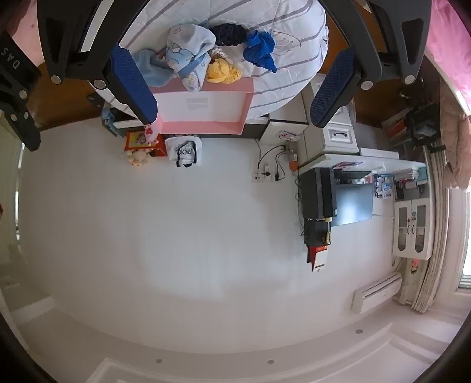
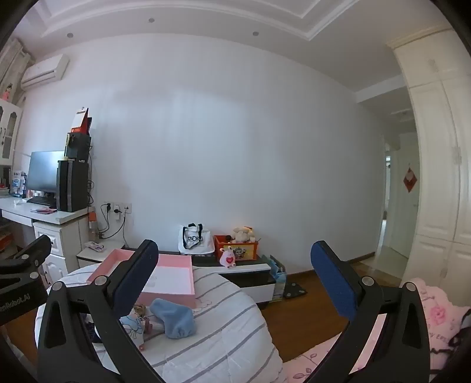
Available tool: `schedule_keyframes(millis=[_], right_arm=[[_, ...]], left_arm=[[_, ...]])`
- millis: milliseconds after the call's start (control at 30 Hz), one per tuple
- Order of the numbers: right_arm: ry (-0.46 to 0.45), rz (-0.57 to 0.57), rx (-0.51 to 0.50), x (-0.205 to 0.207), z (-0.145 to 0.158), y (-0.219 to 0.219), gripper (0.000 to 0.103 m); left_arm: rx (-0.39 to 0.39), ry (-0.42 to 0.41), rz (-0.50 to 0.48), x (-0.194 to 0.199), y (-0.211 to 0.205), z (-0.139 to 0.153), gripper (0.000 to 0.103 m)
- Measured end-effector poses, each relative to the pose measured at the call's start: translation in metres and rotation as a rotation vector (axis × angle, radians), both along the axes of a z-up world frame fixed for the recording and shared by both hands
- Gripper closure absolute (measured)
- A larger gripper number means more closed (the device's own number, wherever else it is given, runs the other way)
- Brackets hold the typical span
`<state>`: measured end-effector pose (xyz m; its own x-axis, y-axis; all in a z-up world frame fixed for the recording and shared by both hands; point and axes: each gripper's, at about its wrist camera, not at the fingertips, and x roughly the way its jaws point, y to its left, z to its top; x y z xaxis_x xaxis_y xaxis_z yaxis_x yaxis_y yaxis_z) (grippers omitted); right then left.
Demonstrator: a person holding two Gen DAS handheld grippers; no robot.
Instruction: Organize soft objects
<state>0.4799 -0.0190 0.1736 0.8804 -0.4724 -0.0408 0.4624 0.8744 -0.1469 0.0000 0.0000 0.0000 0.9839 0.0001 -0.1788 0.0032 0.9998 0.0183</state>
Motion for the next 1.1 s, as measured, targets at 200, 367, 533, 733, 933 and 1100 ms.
schedule_keyframes(millis=[200,367,533,733,933,1100], right_arm=[[0.014,0.0,0.001,0.0012,-0.0001,-0.0001,0.0],[0.017,0.001,0.003,0.003,-0.001,0.0039,0.0],[0.021,0.016,0.006,0.0004,0.0022,0.0054,0.0],[0.02,0.03,0.005,0.0018,-0.0019,0.0042,0.0],[0.019,0.035,0.005,0.0015,-0.0027,0.004,0.0],[0.019,0.036,-0.002,0.0004,-0.0004,0.0044,0.0]], left_arm=[[-0.003,0.004,0.013,-0.0013,-0.0055,-0.0005,0.0],[-0.013,0.0,0.01,-0.0022,-0.0034,0.0007,0.001],[-0.02,0.005,0.0,-0.0006,0.0011,-0.0003,0.001],[-0.01,0.005,-0.01,-0.003,0.0003,0.0018,0.001],[-0.009,-0.002,-0.004,-0.0046,-0.0006,0.004,0.001],[-0.007,-0.005,-0.004,-0.0038,-0.0016,0.0041,0.001]])
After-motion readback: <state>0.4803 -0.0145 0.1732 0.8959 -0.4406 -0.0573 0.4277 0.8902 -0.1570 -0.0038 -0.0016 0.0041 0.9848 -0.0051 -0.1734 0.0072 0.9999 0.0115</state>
